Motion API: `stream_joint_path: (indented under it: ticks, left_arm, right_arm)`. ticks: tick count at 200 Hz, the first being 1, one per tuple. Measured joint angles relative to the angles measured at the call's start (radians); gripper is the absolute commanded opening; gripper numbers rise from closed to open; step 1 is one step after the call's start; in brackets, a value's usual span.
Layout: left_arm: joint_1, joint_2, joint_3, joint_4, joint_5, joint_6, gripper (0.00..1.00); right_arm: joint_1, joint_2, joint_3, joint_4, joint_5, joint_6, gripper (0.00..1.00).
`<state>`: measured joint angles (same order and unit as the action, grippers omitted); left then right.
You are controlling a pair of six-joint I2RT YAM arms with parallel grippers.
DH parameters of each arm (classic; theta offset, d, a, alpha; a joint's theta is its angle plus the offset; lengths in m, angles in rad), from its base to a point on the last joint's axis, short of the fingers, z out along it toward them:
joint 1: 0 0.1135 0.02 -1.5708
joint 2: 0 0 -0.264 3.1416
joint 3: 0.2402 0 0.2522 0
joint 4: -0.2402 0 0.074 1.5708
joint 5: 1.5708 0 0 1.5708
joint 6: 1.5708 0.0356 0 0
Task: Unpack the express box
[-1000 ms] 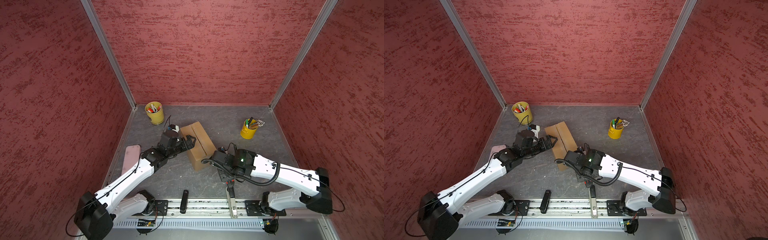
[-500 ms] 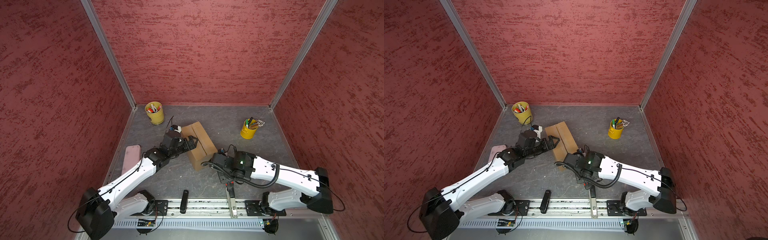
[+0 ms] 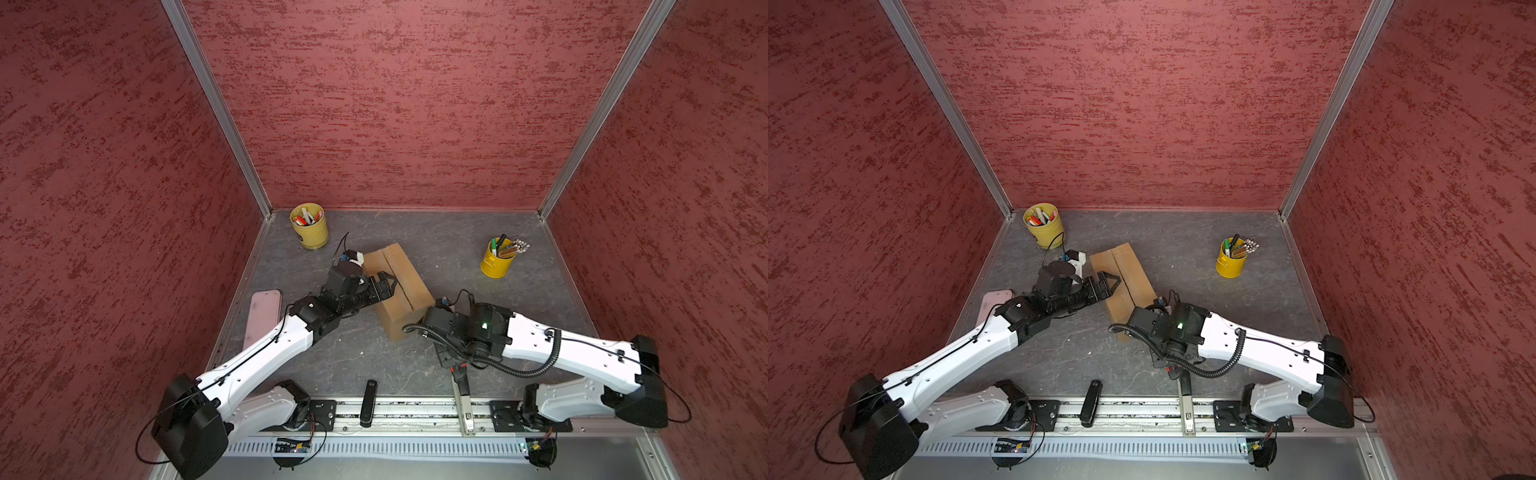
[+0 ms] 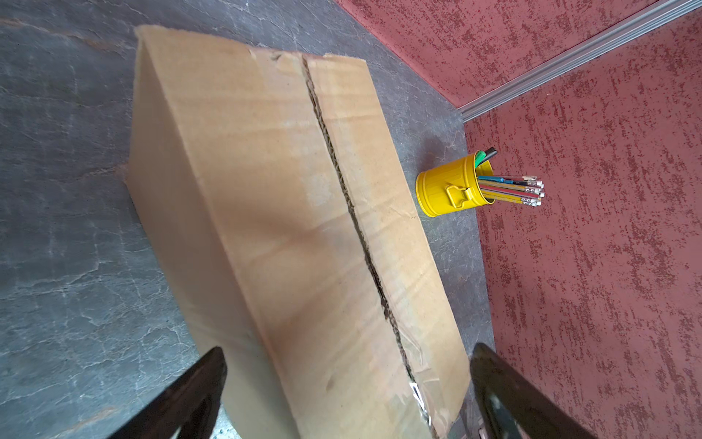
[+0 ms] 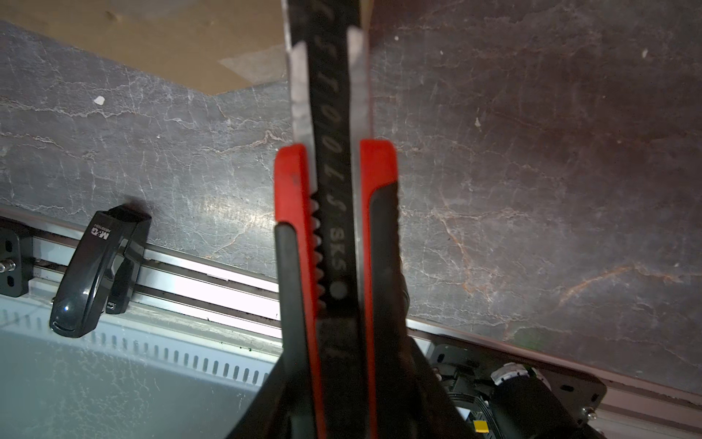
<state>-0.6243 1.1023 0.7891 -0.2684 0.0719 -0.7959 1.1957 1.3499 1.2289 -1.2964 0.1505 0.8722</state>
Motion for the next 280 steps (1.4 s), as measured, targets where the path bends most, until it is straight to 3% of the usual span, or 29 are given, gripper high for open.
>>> stream_joint_path:
  ticks: [280]
  left_arm:
    - [-0.082, 0.052, -0.018, 0.043, -0.003, 0.000, 1.00]
  right_arm:
    - [0.000, 0.032, 0.038, -0.013, 0.000, -0.010, 0.00]
